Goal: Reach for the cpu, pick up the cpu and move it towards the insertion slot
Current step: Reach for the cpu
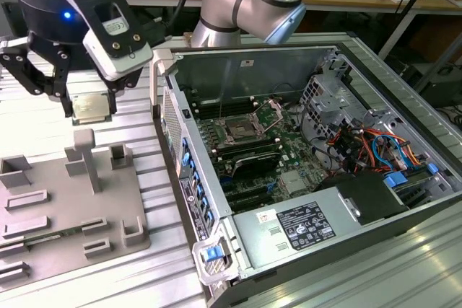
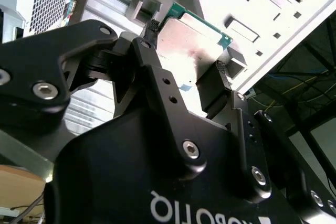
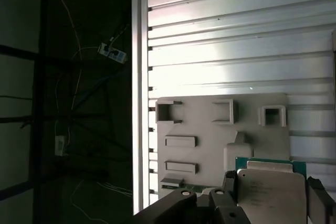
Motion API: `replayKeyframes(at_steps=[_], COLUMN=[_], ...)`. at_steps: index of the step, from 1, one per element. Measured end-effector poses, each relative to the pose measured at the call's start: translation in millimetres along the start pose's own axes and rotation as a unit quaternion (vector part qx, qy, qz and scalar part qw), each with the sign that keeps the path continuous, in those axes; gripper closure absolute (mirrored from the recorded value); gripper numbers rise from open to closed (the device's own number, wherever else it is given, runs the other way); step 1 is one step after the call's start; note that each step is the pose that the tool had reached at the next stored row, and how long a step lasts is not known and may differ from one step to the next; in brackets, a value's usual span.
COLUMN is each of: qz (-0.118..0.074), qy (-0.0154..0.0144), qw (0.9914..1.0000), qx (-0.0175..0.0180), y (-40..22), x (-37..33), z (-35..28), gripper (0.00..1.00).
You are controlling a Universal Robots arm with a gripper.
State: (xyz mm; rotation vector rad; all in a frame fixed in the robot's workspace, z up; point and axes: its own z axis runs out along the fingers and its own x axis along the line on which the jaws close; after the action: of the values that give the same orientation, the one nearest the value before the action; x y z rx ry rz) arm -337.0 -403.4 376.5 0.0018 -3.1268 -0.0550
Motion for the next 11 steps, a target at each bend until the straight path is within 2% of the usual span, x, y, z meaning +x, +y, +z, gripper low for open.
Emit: replayKeyframes(at_steps=[7,11], qz=[0.0,0.0], qy=[-0.0001,0.0], qw=[1.0,1.0], qx=[0.0007,0.0007], y=[4.0,5.1], x=[-2.7,-11.0], z=[-5.9,-6.0], gripper=[0.45,0.45])
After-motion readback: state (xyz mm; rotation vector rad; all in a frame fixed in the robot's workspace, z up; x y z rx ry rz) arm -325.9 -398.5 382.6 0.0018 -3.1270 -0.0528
